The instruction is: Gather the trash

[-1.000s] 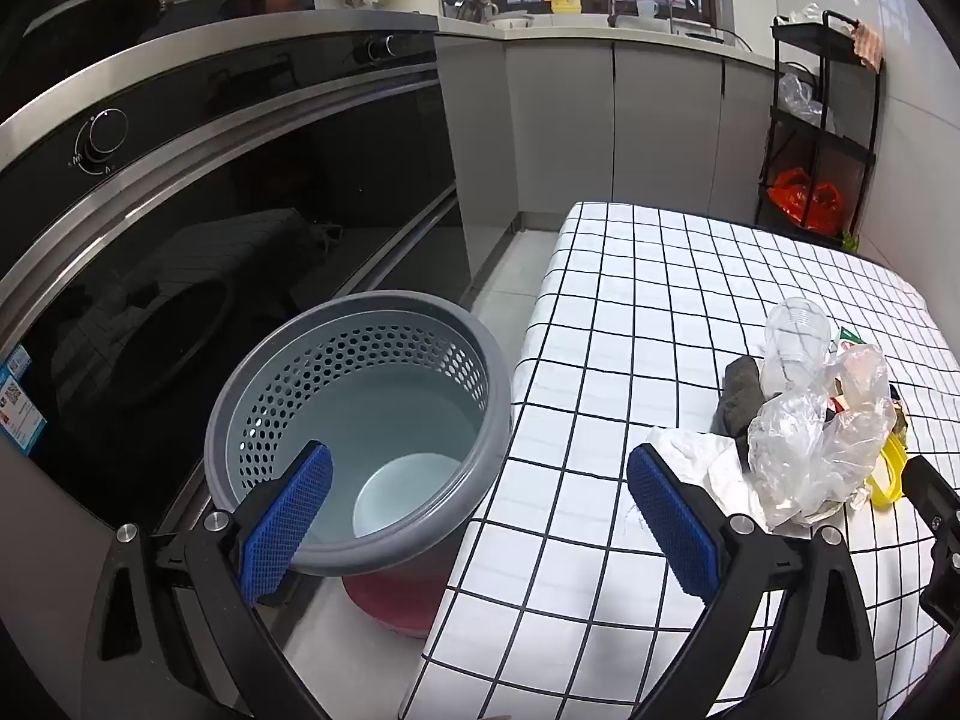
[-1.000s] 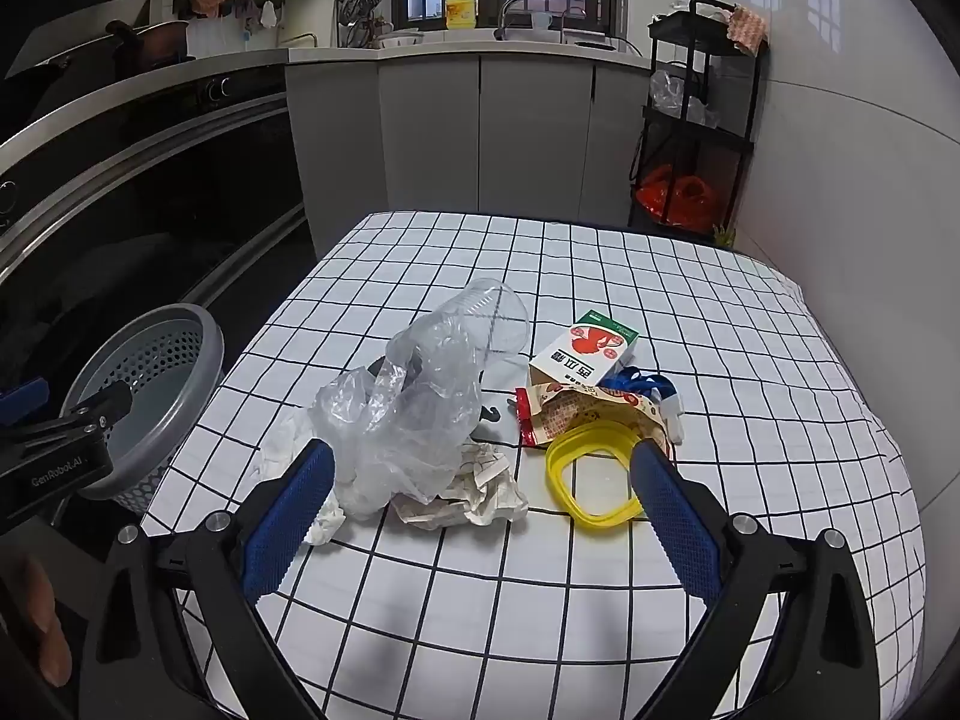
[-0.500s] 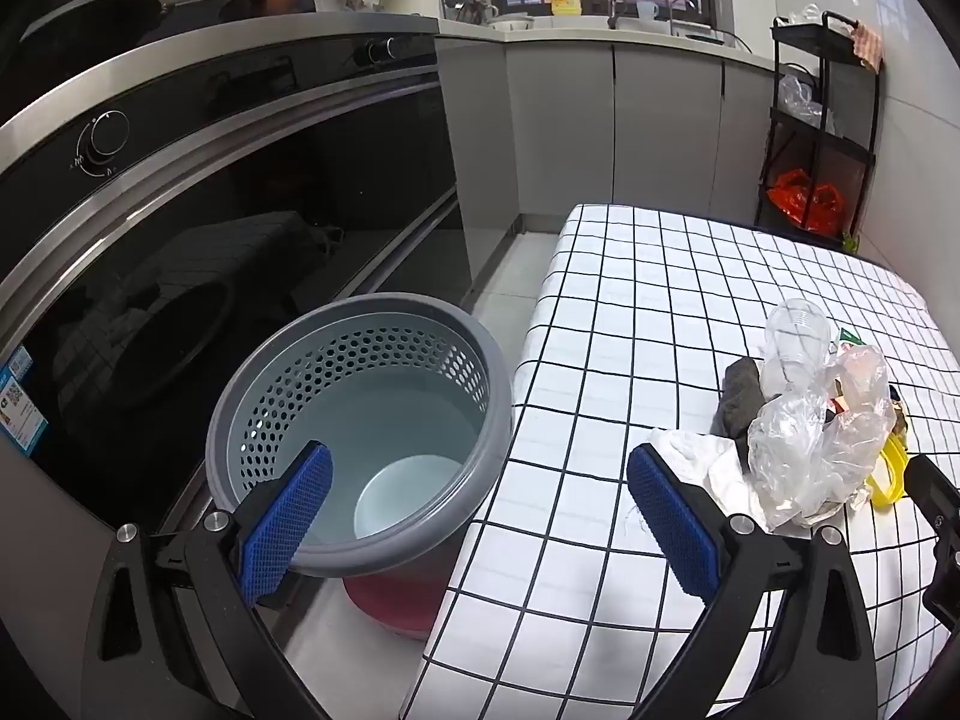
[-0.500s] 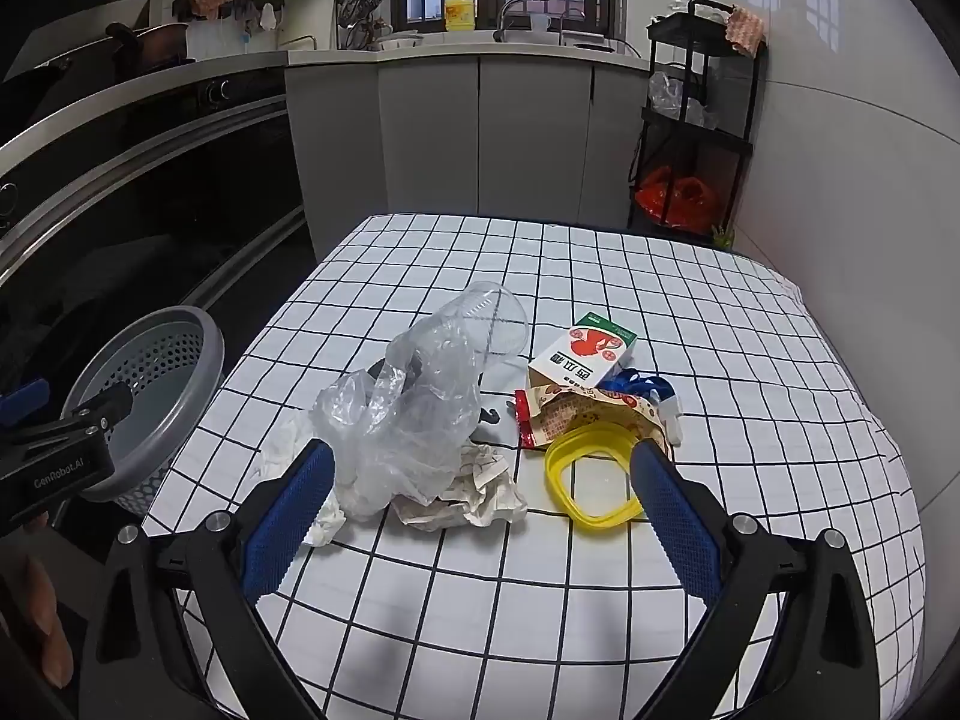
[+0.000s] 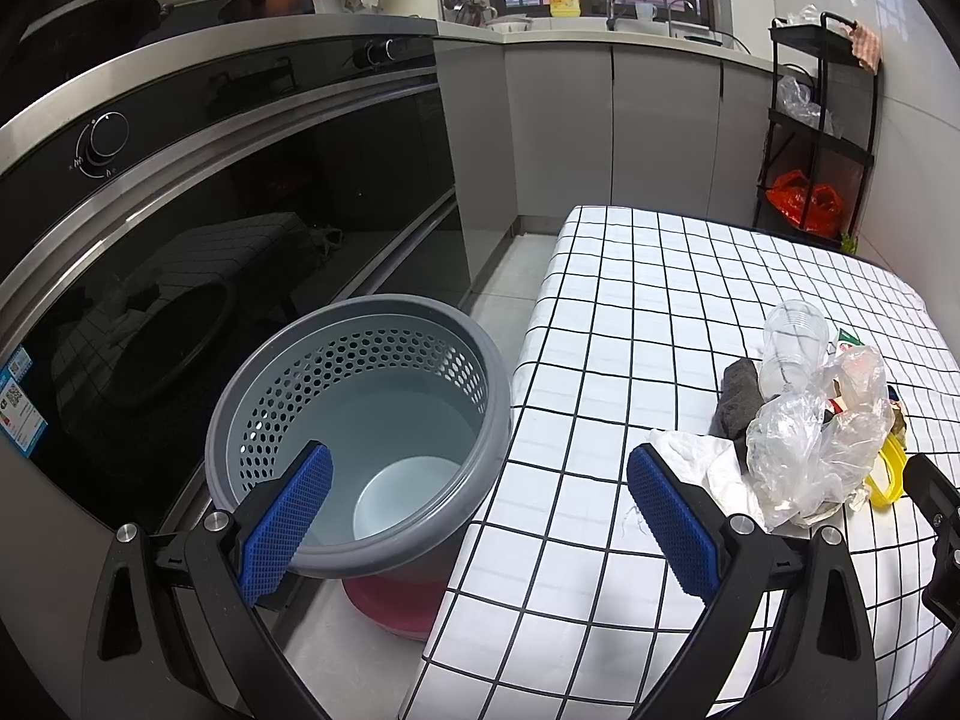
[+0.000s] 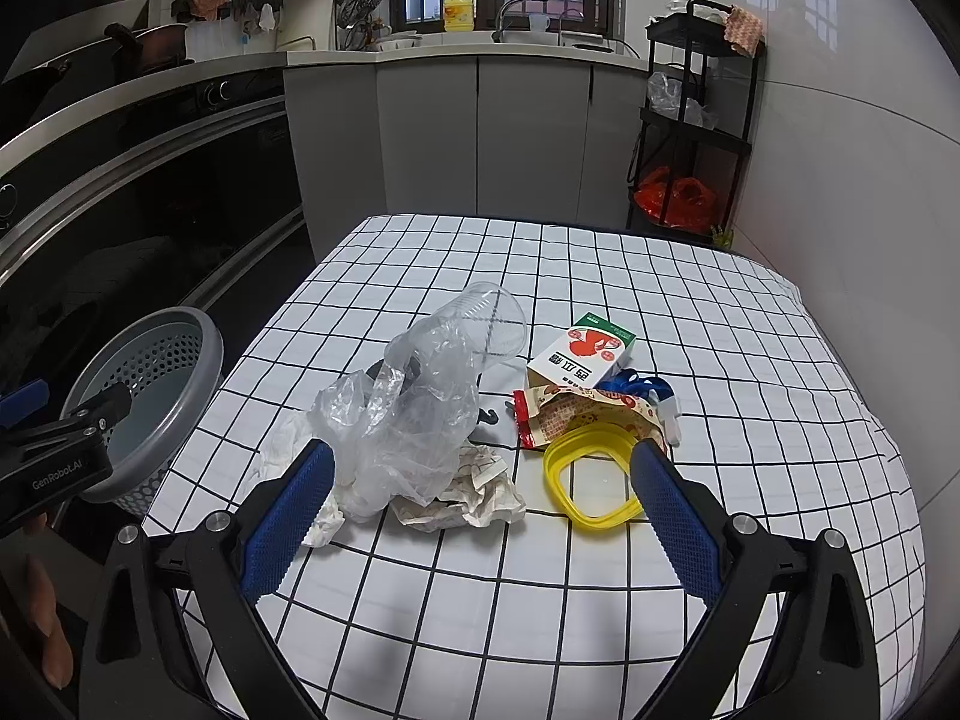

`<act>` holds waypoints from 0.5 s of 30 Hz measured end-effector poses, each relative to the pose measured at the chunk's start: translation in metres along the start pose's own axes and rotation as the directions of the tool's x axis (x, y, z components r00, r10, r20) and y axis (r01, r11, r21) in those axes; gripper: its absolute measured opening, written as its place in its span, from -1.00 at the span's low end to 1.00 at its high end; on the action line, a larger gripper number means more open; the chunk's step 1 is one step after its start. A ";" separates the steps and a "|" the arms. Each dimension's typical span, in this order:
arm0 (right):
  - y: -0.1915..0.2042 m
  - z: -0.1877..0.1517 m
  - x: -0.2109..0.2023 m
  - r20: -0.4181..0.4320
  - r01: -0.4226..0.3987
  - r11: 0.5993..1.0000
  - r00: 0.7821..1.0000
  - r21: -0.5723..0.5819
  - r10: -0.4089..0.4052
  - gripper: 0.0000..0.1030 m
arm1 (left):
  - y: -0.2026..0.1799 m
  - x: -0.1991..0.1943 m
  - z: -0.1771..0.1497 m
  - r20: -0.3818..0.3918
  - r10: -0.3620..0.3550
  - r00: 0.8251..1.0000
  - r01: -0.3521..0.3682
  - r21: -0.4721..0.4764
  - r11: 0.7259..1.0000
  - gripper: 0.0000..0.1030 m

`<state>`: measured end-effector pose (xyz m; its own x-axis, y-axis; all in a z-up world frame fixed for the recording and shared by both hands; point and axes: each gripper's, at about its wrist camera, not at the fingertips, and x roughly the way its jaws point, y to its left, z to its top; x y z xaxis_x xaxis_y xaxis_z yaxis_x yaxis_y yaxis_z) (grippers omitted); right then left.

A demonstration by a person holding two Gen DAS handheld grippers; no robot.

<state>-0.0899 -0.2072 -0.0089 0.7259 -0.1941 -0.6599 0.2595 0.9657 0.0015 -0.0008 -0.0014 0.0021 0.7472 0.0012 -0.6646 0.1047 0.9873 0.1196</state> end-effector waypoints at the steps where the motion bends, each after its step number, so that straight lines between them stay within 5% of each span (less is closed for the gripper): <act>1: 0.000 0.000 0.000 0.000 0.000 1.000 1.000 0.000 0.000 0.84 | 0.000 0.000 0.000 0.000 0.000 1.000 0.000 -0.001 1.000 0.88; 15: 0.000 -0.001 0.001 -0.002 0.001 1.000 1.000 -0.001 -0.001 0.84 | 0.000 0.000 0.000 0.002 0.002 1.000 -0.002 0.001 1.000 0.88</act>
<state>-0.0894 -0.2068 -0.0102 0.7248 -0.1943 -0.6610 0.2594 0.9658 0.0005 -0.0011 -0.0015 0.0021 0.7485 0.0025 -0.6631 0.1040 0.9872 0.1211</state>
